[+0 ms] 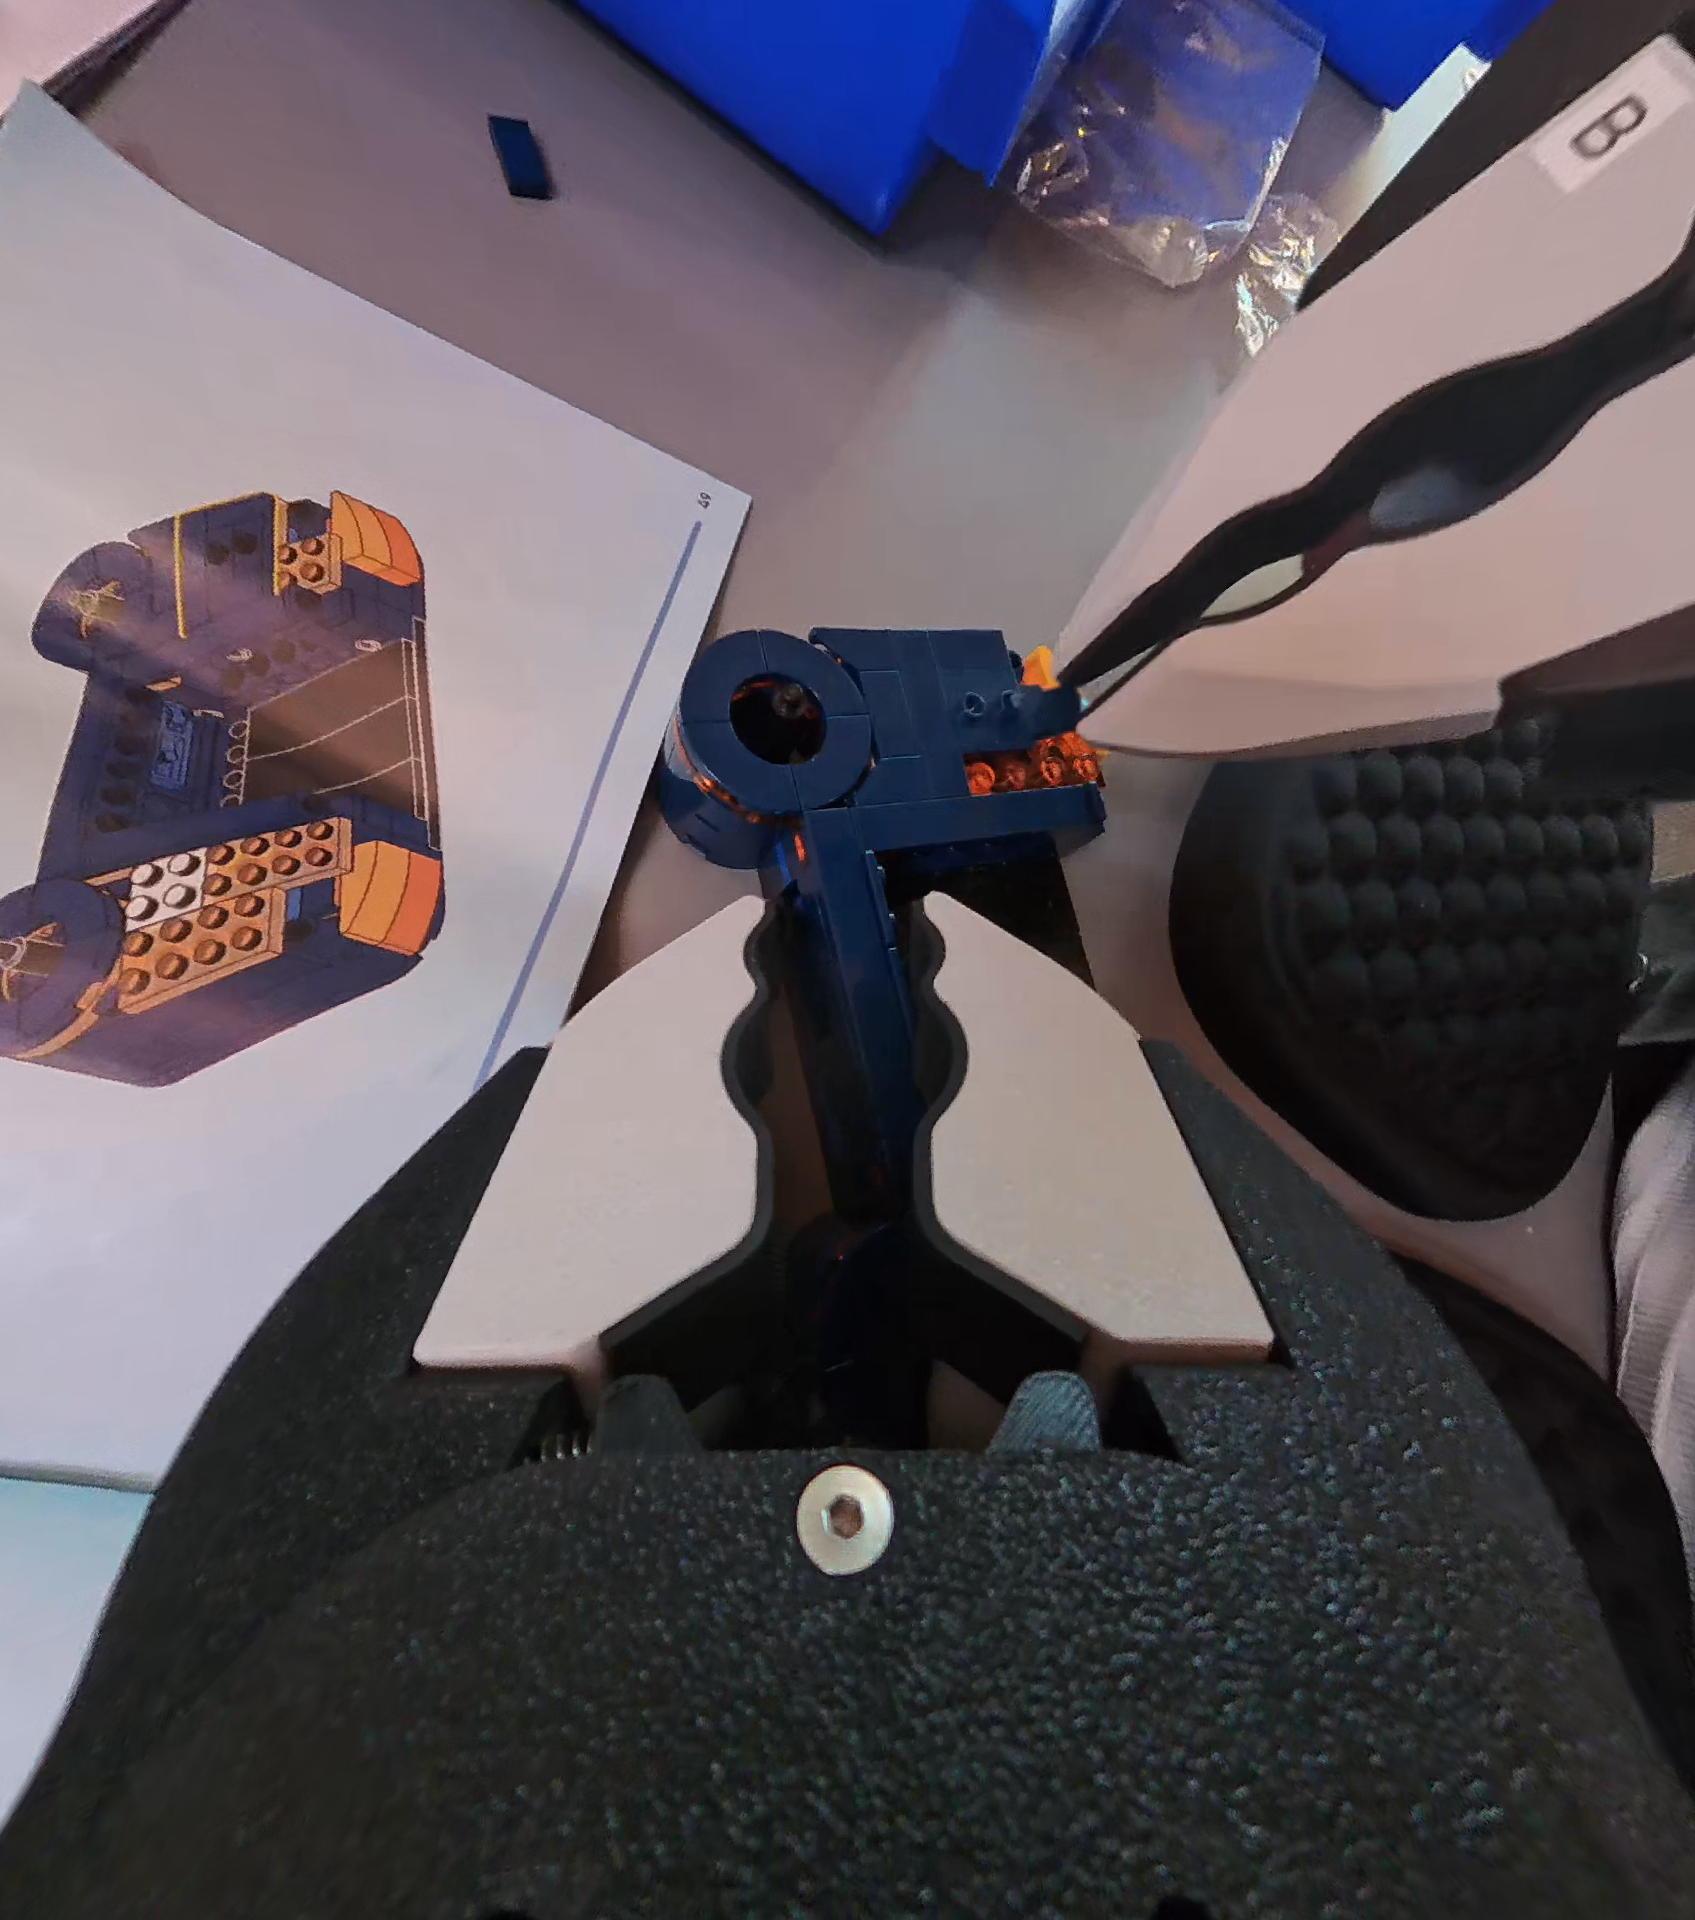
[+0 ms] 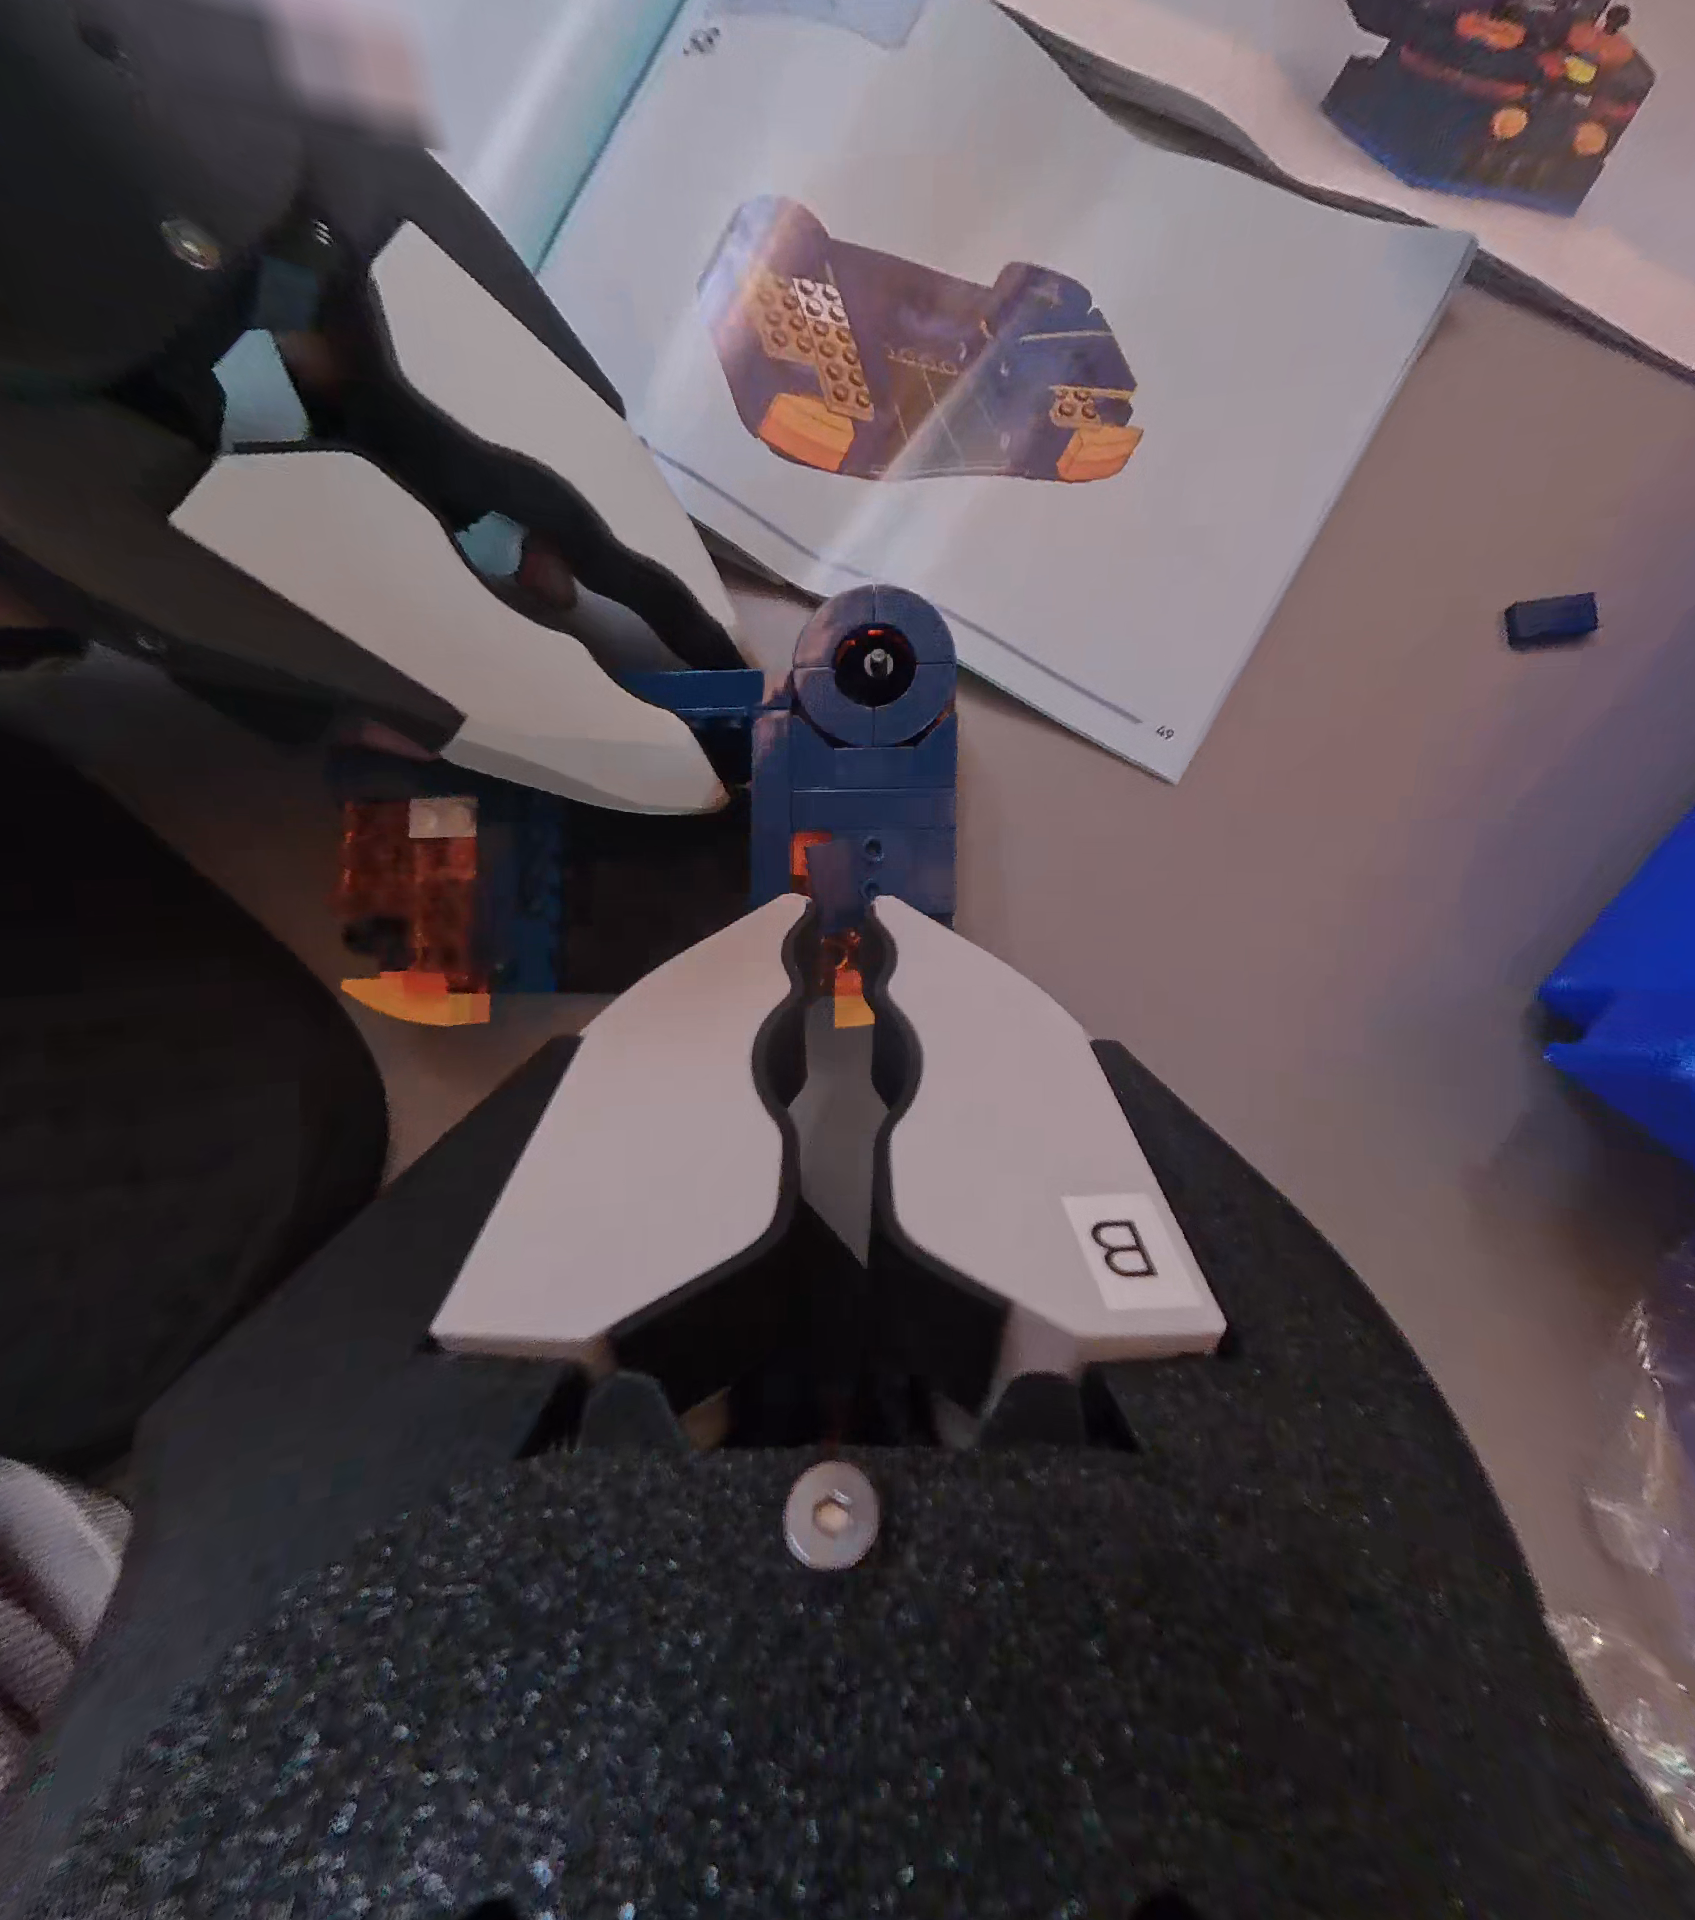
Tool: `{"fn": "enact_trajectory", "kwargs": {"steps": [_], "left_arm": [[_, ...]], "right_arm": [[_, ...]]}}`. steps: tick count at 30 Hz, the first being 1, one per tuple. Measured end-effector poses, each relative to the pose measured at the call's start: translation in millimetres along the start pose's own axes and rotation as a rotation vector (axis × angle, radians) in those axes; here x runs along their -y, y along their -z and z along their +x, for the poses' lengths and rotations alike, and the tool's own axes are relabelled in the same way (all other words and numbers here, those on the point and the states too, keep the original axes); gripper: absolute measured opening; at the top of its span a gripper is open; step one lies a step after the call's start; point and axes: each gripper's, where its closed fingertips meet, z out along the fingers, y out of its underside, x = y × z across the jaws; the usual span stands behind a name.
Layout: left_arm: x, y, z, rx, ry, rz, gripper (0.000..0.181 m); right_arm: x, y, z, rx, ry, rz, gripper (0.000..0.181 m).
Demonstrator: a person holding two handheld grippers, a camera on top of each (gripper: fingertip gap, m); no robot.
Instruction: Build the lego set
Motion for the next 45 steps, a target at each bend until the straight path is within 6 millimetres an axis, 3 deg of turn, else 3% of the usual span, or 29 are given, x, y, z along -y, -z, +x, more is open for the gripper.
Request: {"fn": "enact_trajectory", "kwargs": {"steps": [9,26,29,33,37,45], "left_arm": [[1,-1,1,0.002,0.015,0.010,0.023],[1,-1,0,0.000,0.012,0.010,0.024],[1,-2,0,0.000,0.010,0.010,0.024],[1,-2,1,0.002,0.006,0.008,0.023],[0,-2,1,0.003,-0.001,0.006,0.023],[0,-2,1,-0.012,-0.004,0.008,0.023]], "right_arm": [[0,-8,-3,-0.028,0.000,-0.054,0.006],[-2,-6,-5,-0.070,0.032,-0.057,0.013],[1,2,0,-0.079,0.115,-0.042,0.014],[14,7,14,-0.040,0.353,0.035,0.001],[8,4,-4,0.210,0.483,0.071,0.000],[4,-10,-7,0.220,0.547,0.037,0.000]]}}
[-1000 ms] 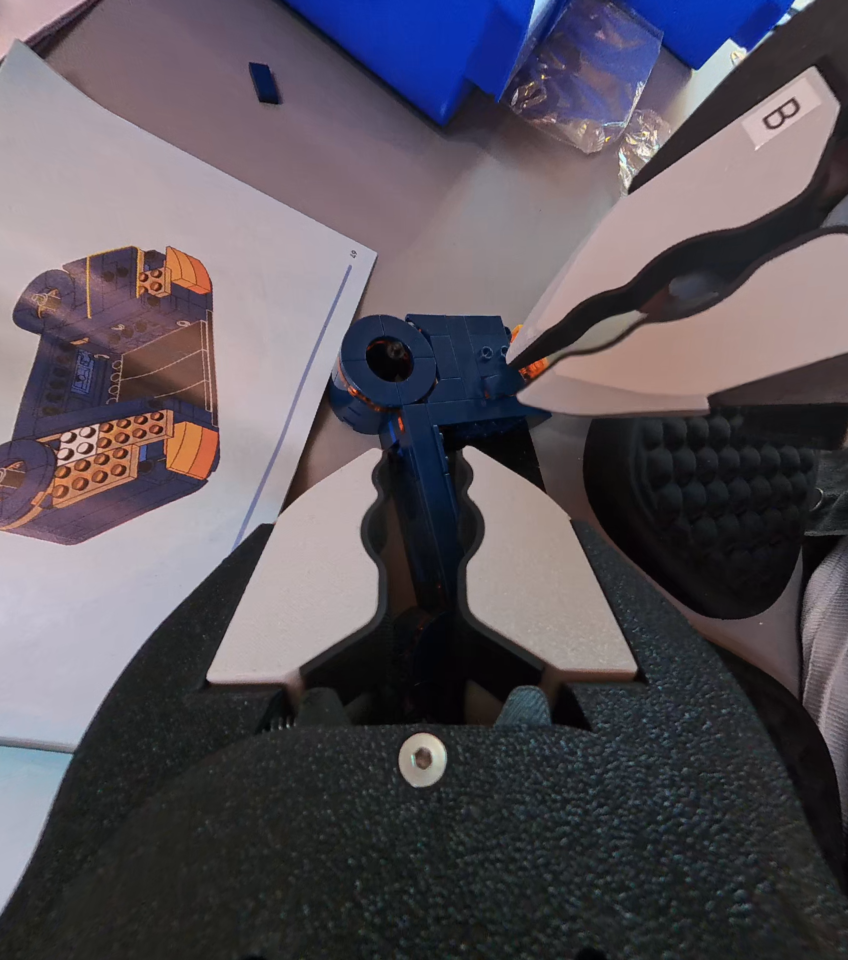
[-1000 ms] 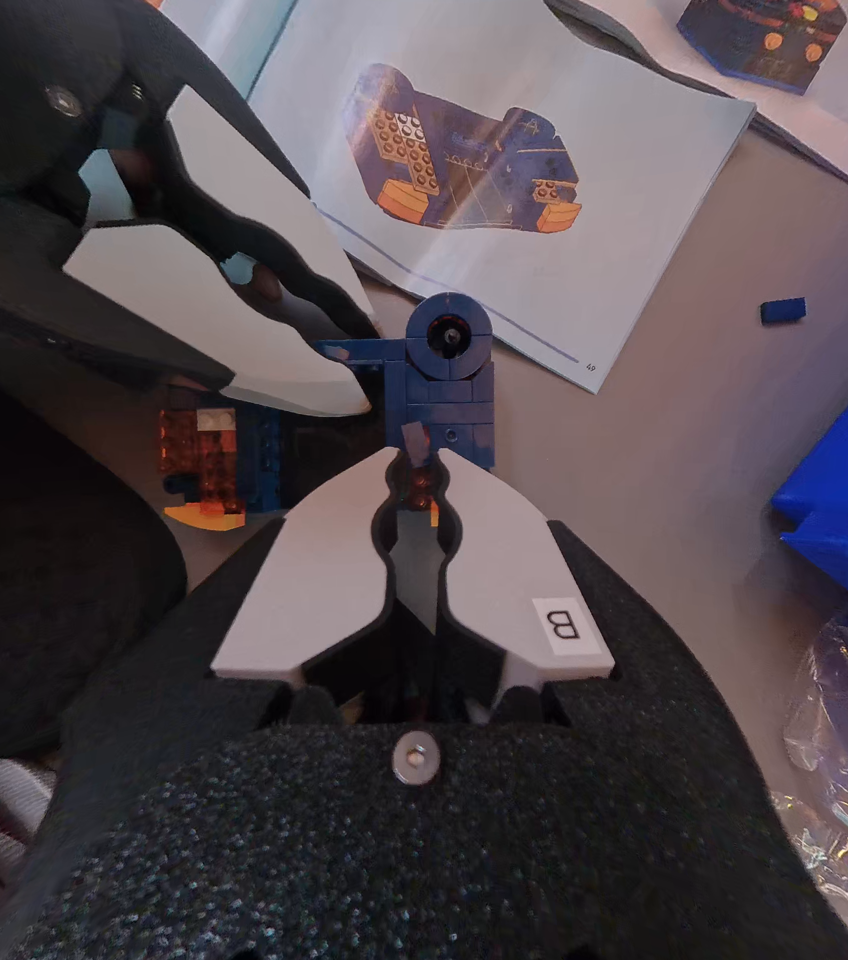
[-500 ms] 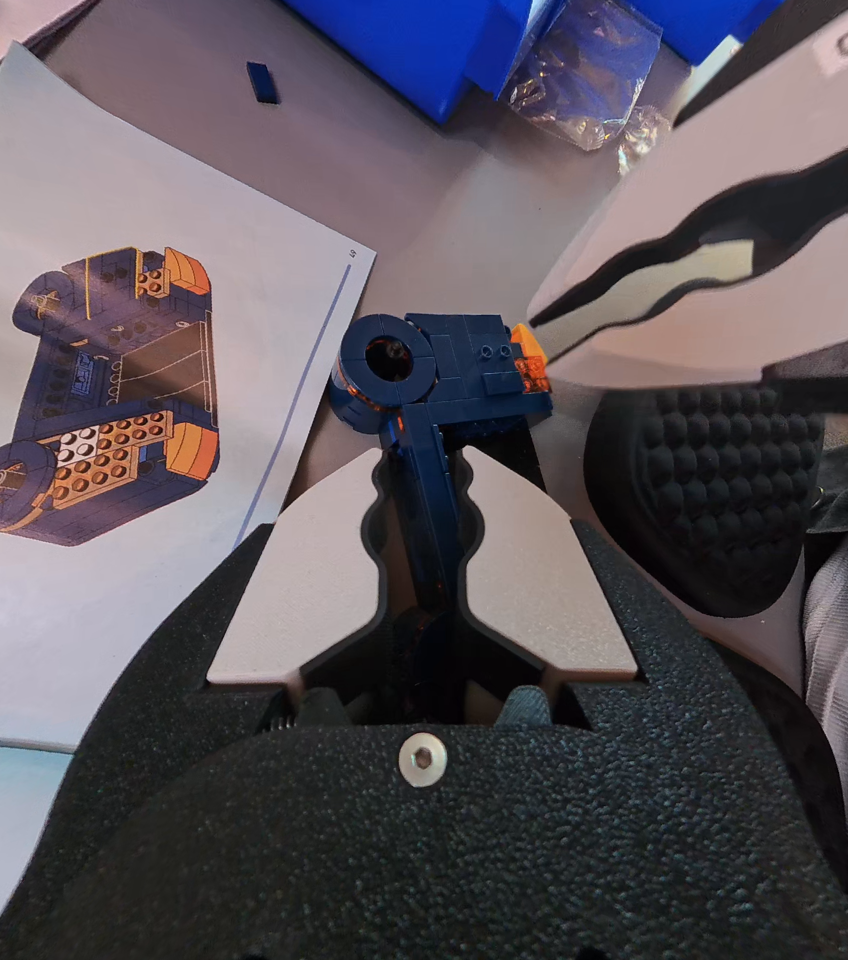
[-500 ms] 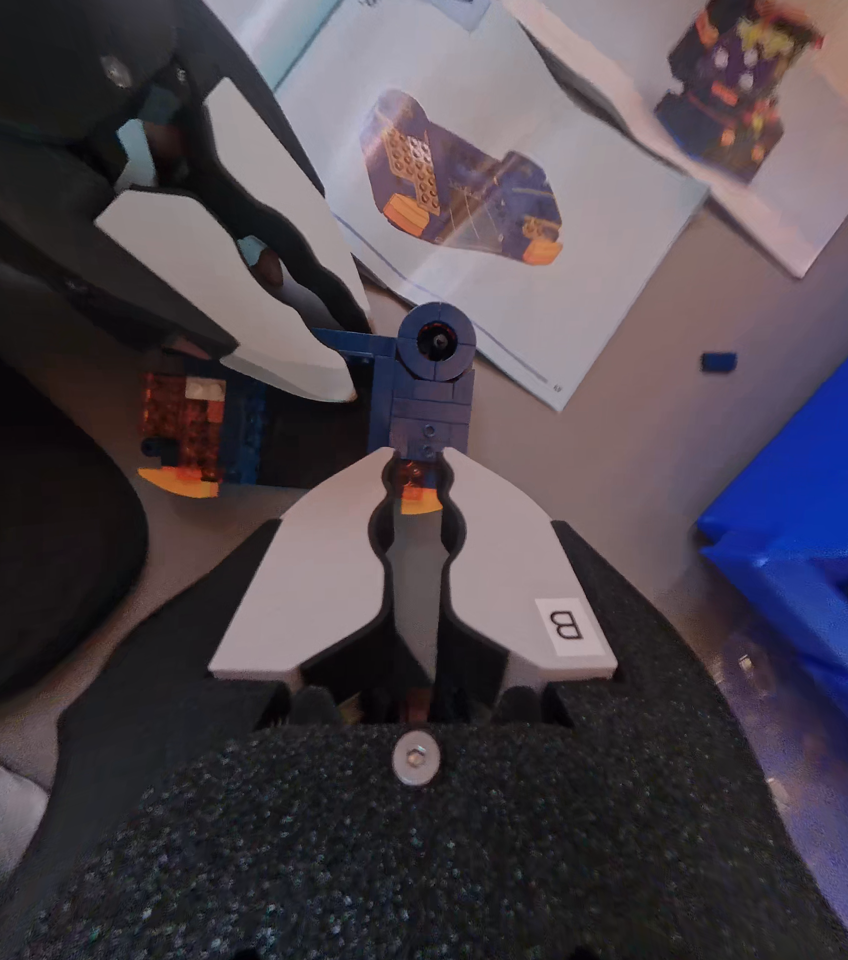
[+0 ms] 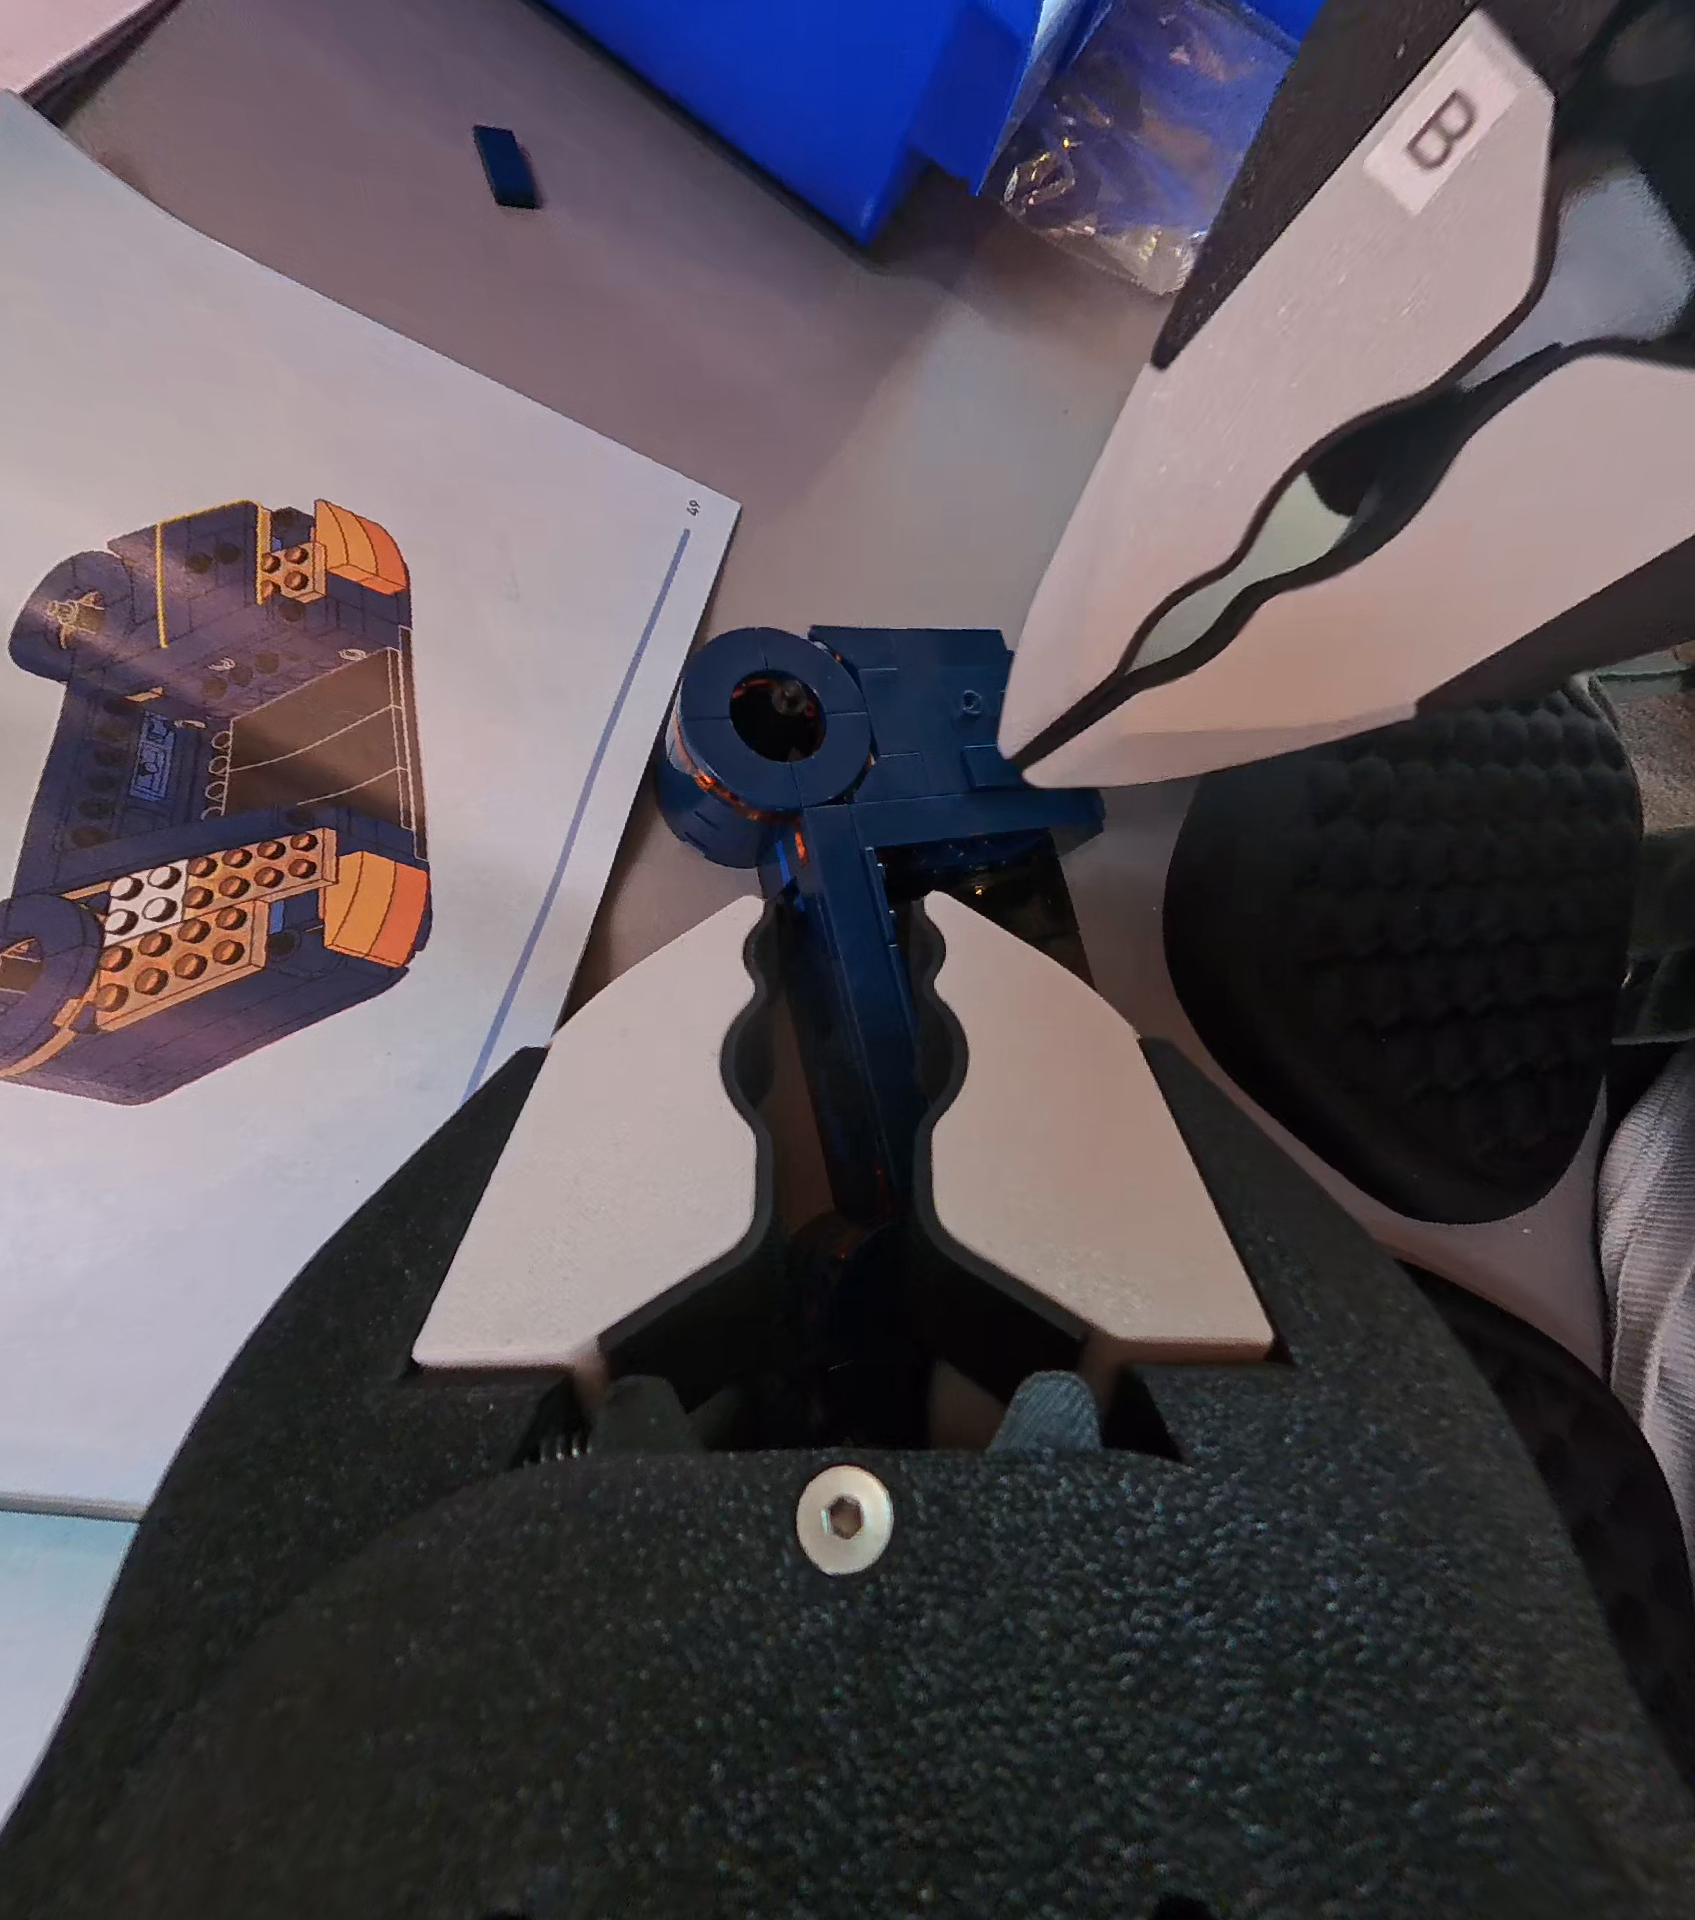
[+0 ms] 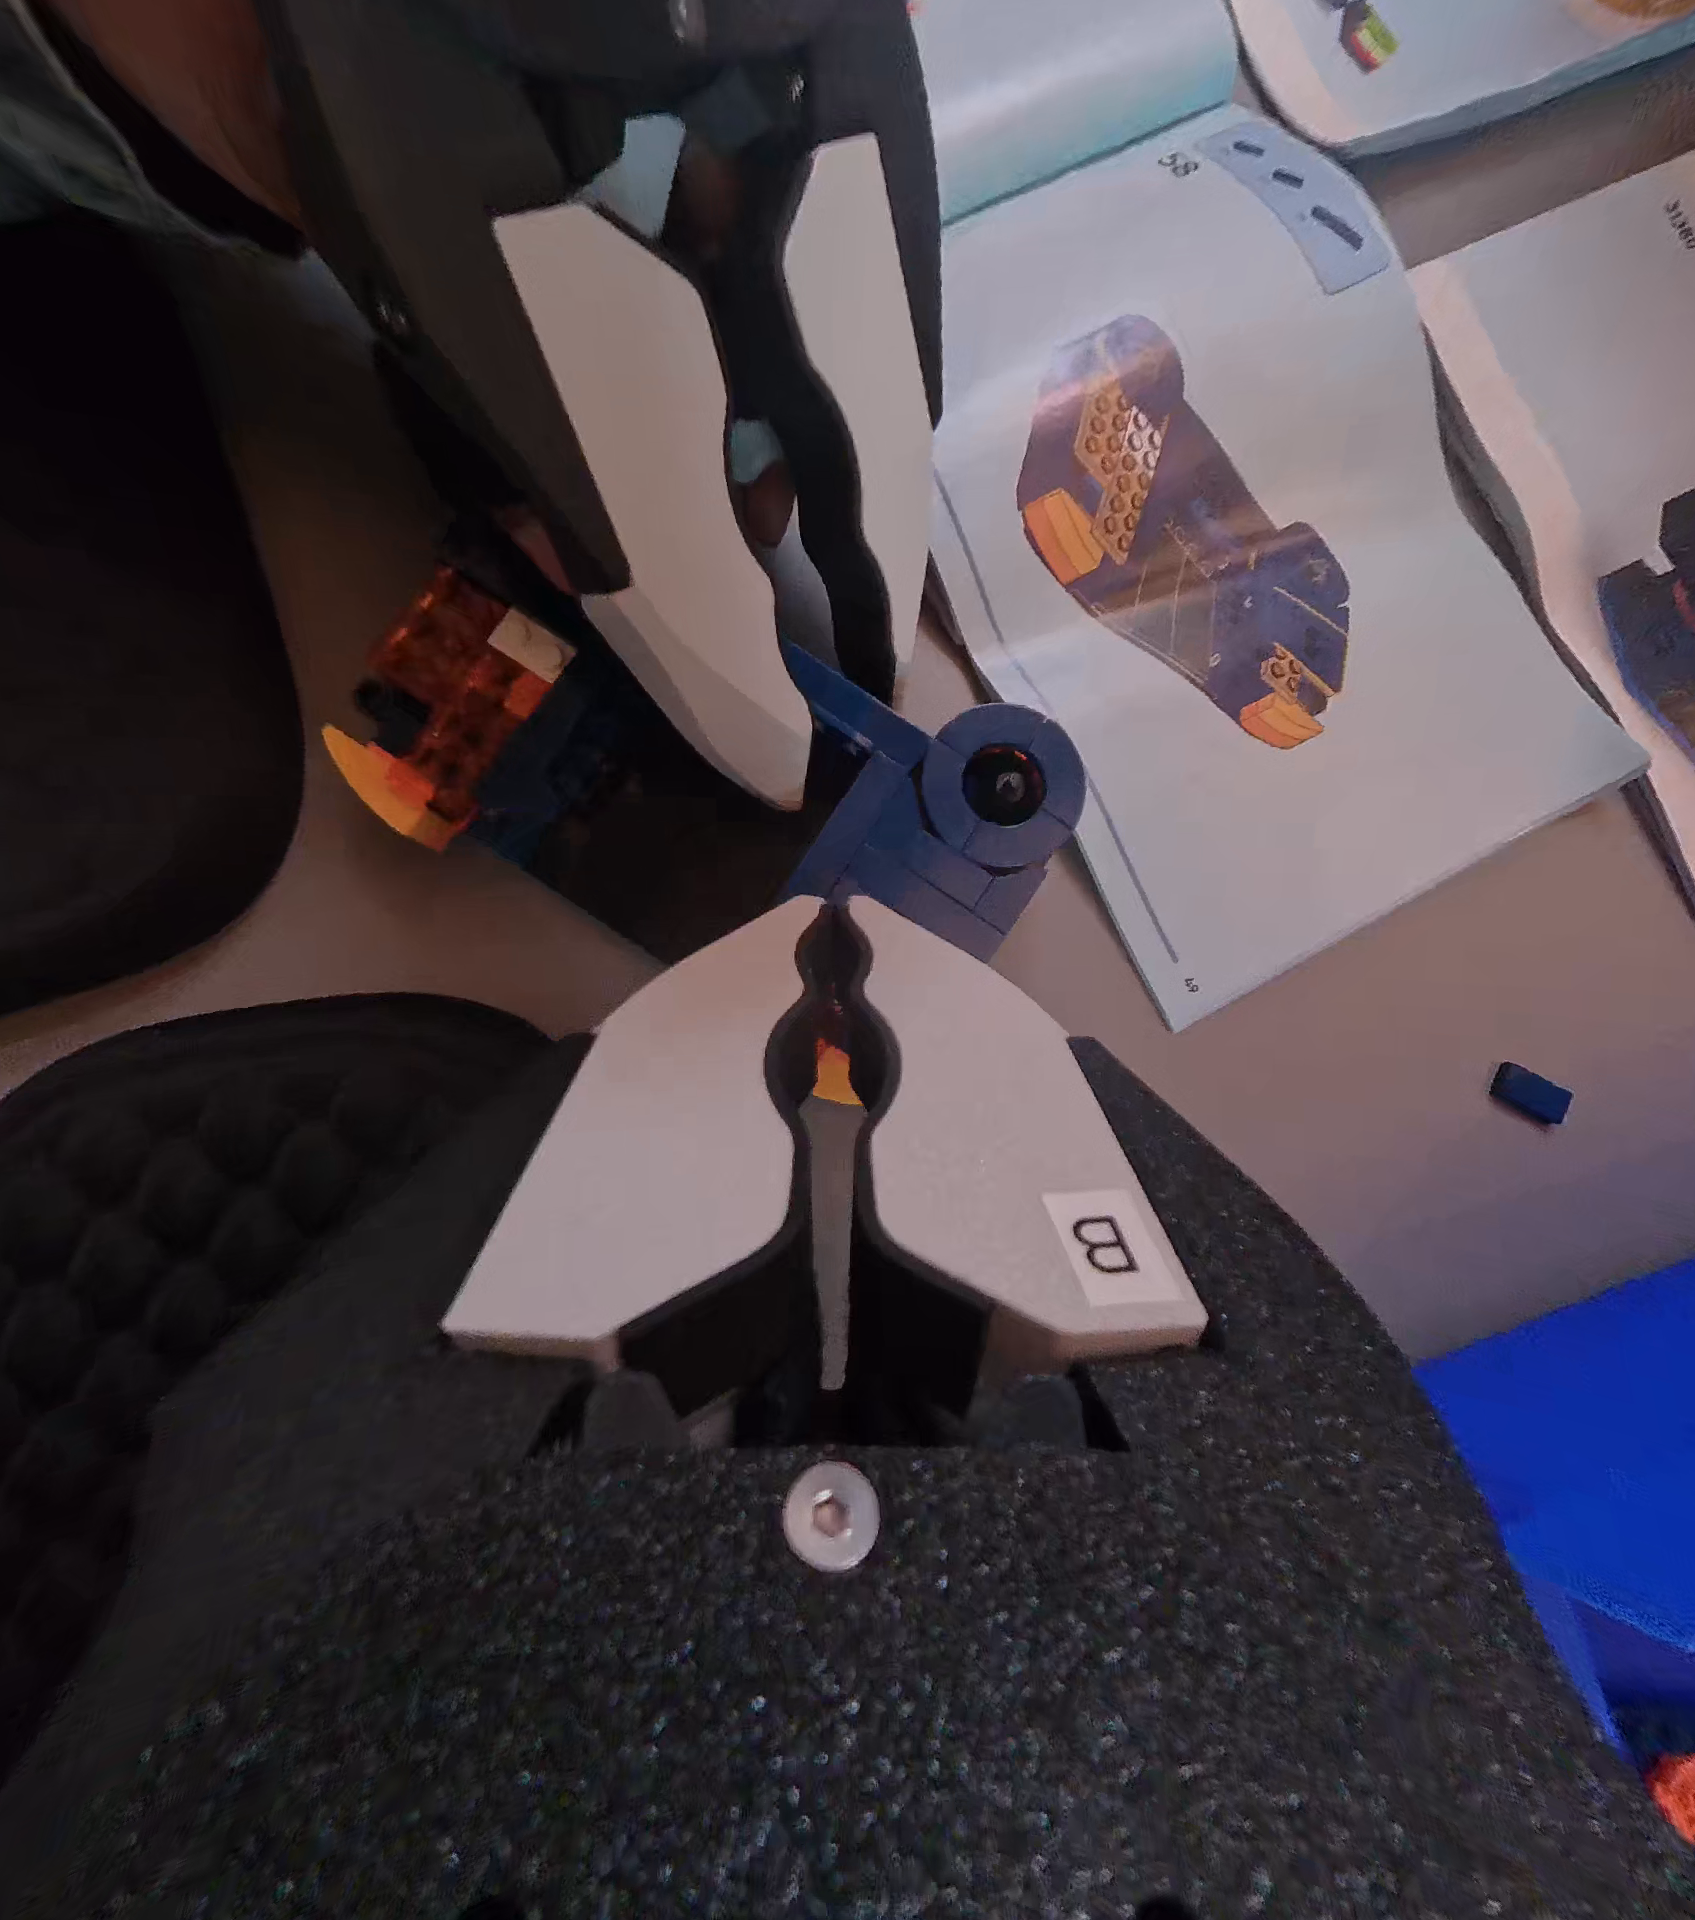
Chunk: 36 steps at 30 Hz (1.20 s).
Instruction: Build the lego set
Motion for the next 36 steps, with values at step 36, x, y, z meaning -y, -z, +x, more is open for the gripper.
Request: {"fn": "enact_trajectory", "kwargs": {"steps": [36], "left_arm": [[32,83,-40,0.187,-0.097,0.230,0.025]], "right_arm": [[7,22,4,-0.144,-0.033,0.364,0.000]]}}
